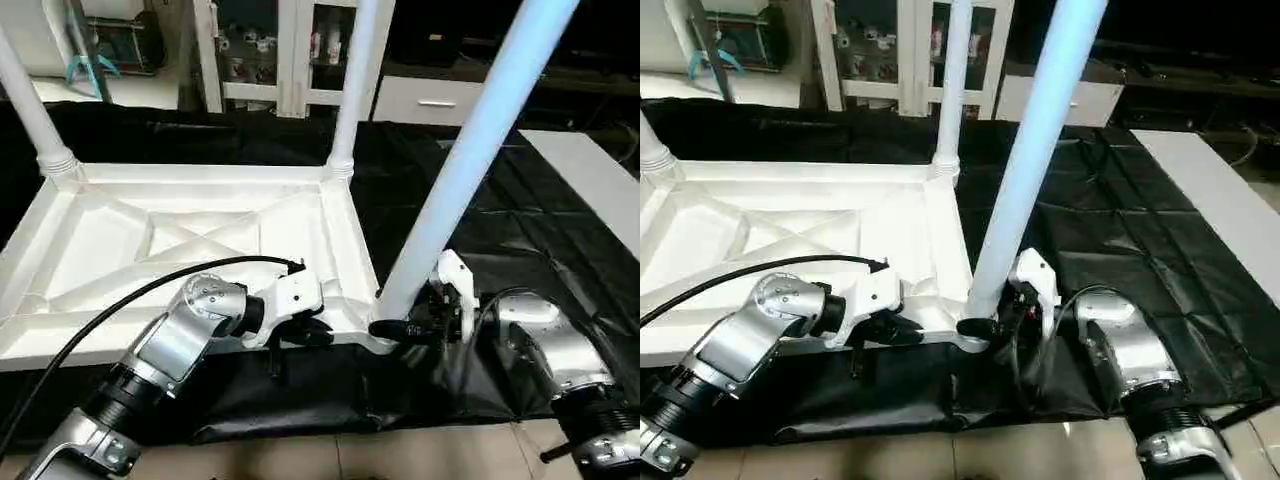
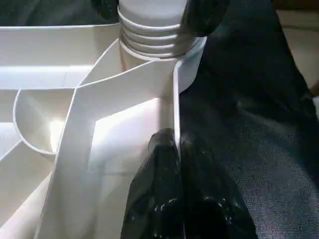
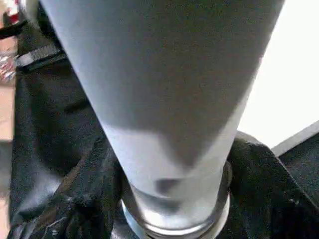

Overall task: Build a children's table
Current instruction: Rotate leg to tighten

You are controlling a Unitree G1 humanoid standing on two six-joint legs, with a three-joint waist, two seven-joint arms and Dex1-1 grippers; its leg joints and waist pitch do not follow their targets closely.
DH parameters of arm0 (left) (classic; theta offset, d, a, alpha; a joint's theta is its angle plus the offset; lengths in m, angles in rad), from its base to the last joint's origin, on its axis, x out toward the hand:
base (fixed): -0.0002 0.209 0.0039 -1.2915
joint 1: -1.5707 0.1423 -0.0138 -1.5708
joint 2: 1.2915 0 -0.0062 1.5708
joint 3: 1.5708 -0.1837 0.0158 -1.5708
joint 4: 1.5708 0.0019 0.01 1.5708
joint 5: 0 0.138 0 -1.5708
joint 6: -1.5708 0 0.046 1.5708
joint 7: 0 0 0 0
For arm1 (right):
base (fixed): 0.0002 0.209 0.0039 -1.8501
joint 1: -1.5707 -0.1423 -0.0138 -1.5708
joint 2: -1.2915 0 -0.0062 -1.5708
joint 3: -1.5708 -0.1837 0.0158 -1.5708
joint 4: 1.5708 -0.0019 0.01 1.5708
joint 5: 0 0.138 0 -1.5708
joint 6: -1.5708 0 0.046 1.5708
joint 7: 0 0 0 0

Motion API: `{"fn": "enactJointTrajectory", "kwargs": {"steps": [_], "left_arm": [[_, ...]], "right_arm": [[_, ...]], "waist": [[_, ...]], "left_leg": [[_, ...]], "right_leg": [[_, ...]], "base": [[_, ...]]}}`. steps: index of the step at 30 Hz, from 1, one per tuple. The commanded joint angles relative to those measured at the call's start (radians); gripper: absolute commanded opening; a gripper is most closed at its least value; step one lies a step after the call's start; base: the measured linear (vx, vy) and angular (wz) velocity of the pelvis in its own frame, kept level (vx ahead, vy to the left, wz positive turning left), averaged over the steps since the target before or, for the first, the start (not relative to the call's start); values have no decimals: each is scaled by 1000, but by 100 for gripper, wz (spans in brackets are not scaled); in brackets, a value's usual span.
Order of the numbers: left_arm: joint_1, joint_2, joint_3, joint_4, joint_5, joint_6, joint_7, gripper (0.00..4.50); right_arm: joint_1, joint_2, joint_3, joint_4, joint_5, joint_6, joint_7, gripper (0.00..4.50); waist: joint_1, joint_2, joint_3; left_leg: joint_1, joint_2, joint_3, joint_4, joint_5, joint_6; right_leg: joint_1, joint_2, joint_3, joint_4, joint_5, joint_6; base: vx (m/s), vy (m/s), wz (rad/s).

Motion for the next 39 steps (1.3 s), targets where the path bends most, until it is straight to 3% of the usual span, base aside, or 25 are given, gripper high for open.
{"fn": "enactJointTrajectory", "kwargs": {"steps": [1,8,10,11,12,13,14,15,16,17,18,19,20,21,22,23,24,25,26,27,28,30,31,32,39], "left_arm": [[3,-40,-27,29,4,35,30,0],[-76,-207,71,142,18,170,301,0],[-102,-250,95,179,18,197,362,0],[-122,-285,116,211,28,197,434,0],[-147,-325,137,248,44,190,523,0],[-158,-340,143,262,51,185,559,0],[-191,-380,152,301,75,162,647,0],[-209,-405,160,320,83,144,695,0],[-220,-422,171,329,82,129,722,0],[-227,-432,178,335,81,120,739,0],[-234,-439,178,338,84,117,745,0],[-239,-444,181,338,82,111,747,0],[-242,-447,183,338,80,104,748,0],[-245,-446,179,338,83,98,741,0],[-249,-443,177,350,86,78,739,0],[-249,-442,177,353,87,72,738,0],[-249,-439,176,358,88,67,737,0],[-247,-435,174,359,88,63,732,0],[-243,-429,173,359,87,55,725,0],[-239,-423,170,358,87,50,714,0],[-237,-419,169,357,87,46,708,0],[-230,-407,164,354,86,21,685,0],[-230,-407,164,354,86,21,685,0],[-225,-401,161,350,85,19,671,0],[-167,-315,101,294,75,9,504,0]], "right_arm": [[-25,10,-23,68,-60,20,-148,264],[-49,162,-63,148,-89,92,-459,263],[-65,225,-88,175,-85,99,-577,263],[-79,265,-99,200,-95,84,-675,263],[-98,312,-115,233,-100,67,-782,263],[-107,332,-123,248,-96,62,-820,263],[-137,392,-158,294,-83,28,-941,263],[-156,420,-161,315,-91,-2,-982,263],[-167,430,-155,326,-110,-29,-1015,263],[-174,435,-151,332,-124,-46,-1034,263],[-183,443,-152,341,-133,-64,-1041,263],[-190,449,-159,346,-130,-74,-1043,263],[-195,454,-167,350,-125,-81,-1047,262],[-199,457,-167,350,-127,-96,-1039,262],[-206,464,-175,356,-115,-119,-1022,262],[-207,465,-178,357,-111,-123,-1017,262],[-208,464,-178,359,-111,-144,-1000,262],[-209,461,-175,360,-113,-158,-990,262],[-200,455,-174,347,-99,-171,-948,262],[-191,447,-178,328,-81,-181,-911,262],[-185,444,-183,319,-68,-188,-888,318],[-177,435,-205,293,-45,-194,-877,332],[-177,435,-205,293,-45,-194,-877,338],[-172,427,-214,277,-35,-198,-865,352],[-110,303,-242,111,7,-178,-764,402]], "waist": [[-2,6,-46],[-29,2,-40],[-43,8,-38],[-54,13,-38],[-68,27,-31],[-74,28,-32],[-76,38,-28],[-72,46,-21],[-40,49,-17],[-32,34,-9],[-16,-14,-18],[-30,-36,-16],[-13,-36,-27],[6,-27,-57],[17,-9,-54],[12,-1,-54],[12,5,-52],[9,-2,-49],[11,-2,-45],[11,-5,-51],[12,-4,-54],[14,0,-55],[15,-1,-54],[9,-2,-55],[22,8,-51]], "left_leg": [[3,24,-20,-79,-375,-6],[12,14,-34,-71,-474,-25],[16,12,-46,-69,-526,-32],[13,13,-54,-74,-549,-31],[25,20,-62,-79,-613,-35],[26,23,-67,-83,-641,-39],[24,38,-77,-105,-719,-43],[-2,66,-76,-153,-798,-42],[-22,85,-52,-201,-856,-35],[-19,89,-34,-212,-856,-16],[56,34,-7,-115,-756,-19],[99,-16,-9,-15,-639,-21],[62,-32,-14,41,-358,5],[-46,-8,-42,-30,-176,9],[-23,8,-42,-58,-135,1],[-19,13,-45,-62,-139,4],[-13,16,-38,-68,-169,5],[-18,14,-36,-69,-203,12],[-9,9,-30,-68,-285,20],[-6,8,-26,-63,-292,31],[-10,9,-25,-63,-273,40],[-22,10,-22,-61,-201,74],[-22,9,-20,-60,-198,83],[-34,8,-23,-61,-189,92],[-17,19,-15,-61,-184,81]], "right_leg": [[36,-37,27,-75,-485,-154],[21,-34,8,-105,-676,-73],[20,-35,-13,-123,-730,-38],[31,-37,-28,-131,-722,-34],[30,-33,-51,-141,-693,-37],[36,-32,-61,-142,-668,-37],[59,-25,-78,-130,-588,-44],[90,-13,-70,-58,-436,-73],[109,-9,-54,48,-269,-100],[98,-6,-34,70,-265,-85],[13,-24,10,-37,-572,-46],[-55,-52,-23,-140,-883,9],[-26,-113,15,-165,-1087,59],[90,-115,20,-92,-889,63],[45,-74,9,-78,-636,19],[42,-64,6,-63,-519,-16],[37,-49,7,-54,-366,-88],[37,-44,8,-53,-349,-105],[29,-41,10,-60,-412,-121],[30,-44,14,-62,-409,-133],[35,-44,16,-57,-375,-142],[41,-41,19,-44,-257,-167],[40,-41,18,-47,-254,-170],[50,-43,18,-43,-262,-167],[43,-41,17,-45,-266,-190]], "base": [[0,0,0],[0,0,0],[0,0,0],[0,0,0],[0,0,0],[0,0,0],[-56,48,-6],[-78,26,3],[-78,26,3],[-58,-44,18],[37,-108,21],[37,-108,21],[98,-56,-16],[90,5,-29],[90,5,-29],[0,0,0],[0,0,0],[0,0,0],[0,0,0],[0,0,0],[0,0,0],[0,0,0],[0,0,0],[0,0,0],[0,0,0]]}}
